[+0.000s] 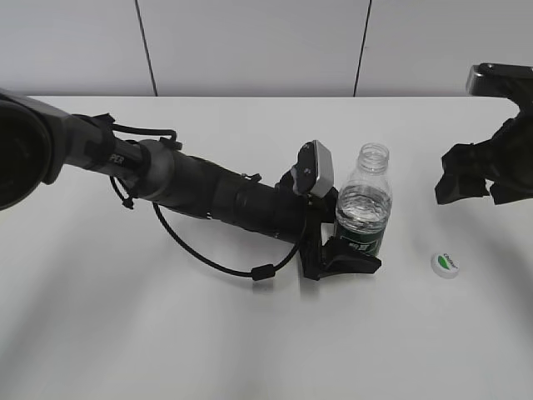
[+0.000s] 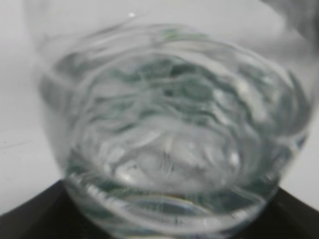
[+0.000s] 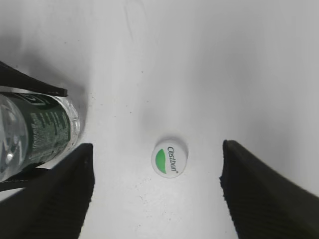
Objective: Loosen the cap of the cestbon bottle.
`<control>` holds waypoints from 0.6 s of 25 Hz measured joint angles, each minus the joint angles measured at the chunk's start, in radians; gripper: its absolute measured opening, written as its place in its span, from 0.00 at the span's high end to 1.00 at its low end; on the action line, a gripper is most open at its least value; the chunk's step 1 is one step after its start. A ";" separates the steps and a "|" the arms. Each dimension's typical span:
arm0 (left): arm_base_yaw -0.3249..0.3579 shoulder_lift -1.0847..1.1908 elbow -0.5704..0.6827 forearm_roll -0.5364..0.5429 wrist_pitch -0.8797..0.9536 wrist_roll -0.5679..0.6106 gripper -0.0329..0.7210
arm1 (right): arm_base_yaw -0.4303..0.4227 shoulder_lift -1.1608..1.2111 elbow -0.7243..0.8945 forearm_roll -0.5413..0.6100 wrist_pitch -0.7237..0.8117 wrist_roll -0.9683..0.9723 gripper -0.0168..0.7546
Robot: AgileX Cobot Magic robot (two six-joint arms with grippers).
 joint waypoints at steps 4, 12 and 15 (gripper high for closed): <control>0.002 0.000 0.000 0.001 0.000 -0.001 0.06 | 0.000 -0.040 0.000 0.000 0.009 0.000 0.21; 0.037 -0.012 0.000 0.026 -0.032 -0.089 0.04 | 0.000 -0.066 0.000 0.000 0.019 -0.004 0.21; 0.055 -0.026 0.000 0.085 -0.043 -0.135 0.04 | 0.000 -0.076 0.000 0.000 0.026 -0.004 0.21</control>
